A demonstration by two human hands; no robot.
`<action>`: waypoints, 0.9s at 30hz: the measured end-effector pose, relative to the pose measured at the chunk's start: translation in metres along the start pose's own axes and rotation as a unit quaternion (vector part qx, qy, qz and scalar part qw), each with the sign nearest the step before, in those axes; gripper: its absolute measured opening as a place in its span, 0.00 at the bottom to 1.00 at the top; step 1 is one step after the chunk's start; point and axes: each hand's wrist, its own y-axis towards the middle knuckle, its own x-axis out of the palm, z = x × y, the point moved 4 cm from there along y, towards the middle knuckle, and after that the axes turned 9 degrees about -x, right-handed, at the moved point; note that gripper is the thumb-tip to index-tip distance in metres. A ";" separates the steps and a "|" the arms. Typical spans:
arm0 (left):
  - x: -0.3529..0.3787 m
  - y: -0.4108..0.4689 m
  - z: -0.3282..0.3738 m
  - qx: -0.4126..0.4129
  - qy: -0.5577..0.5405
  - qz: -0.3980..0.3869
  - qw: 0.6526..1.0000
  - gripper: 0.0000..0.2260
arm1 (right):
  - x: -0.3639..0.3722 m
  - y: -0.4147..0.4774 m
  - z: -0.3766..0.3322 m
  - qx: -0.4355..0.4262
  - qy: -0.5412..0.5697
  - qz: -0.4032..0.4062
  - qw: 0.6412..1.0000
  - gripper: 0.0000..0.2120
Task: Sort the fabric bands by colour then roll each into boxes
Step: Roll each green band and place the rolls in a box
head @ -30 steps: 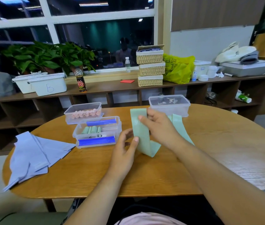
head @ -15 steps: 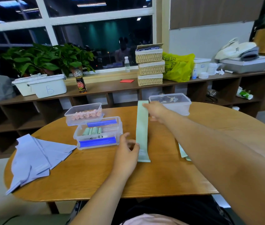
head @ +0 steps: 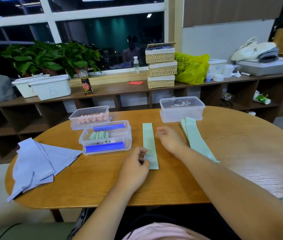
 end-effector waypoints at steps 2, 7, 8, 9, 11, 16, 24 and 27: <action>-0.003 -0.004 -0.002 0.009 0.008 -0.024 1.000 0.16 | 0.001 -0.020 0.005 -0.050 -0.032 -0.005 0.998 0.15; -0.002 -0.010 -0.001 0.047 0.058 -0.050 0.996 0.15 | -0.005 -0.062 0.009 -0.118 -0.076 -0.033 0.989 0.13; -0.001 -0.011 0.000 0.055 0.072 -0.046 0.995 0.14 | -0.007 -0.069 0.009 -0.131 -0.076 -0.039 0.988 0.13; -0.001 -0.011 0.000 0.064 0.085 -0.040 0.993 0.13 | -0.009 -0.076 0.010 -0.141 -0.079 -0.044 0.986 0.14; -0.001 -0.011 0.000 0.079 0.104 -0.028 0.991 0.11 | -0.013 -0.089 0.009 -0.153 -0.089 -0.063 0.982 0.15; 0.001 -0.015 0.000 0.108 0.127 -0.011 0.986 0.07 | -0.017 -0.106 0.006 -0.189 -0.141 -0.099 0.967 0.15; -0.003 -0.025 0.000 0.123 0.108 -0.033 0.986 0.07 | -0.009 -0.113 -0.002 -0.277 -0.198 -0.138 0.930 0.18; -0.004 -0.027 -0.002 0.121 0.106 -0.043 0.986 0.07 | -0.006 -0.116 -0.006 -0.289 -0.209 -0.151 0.922 0.18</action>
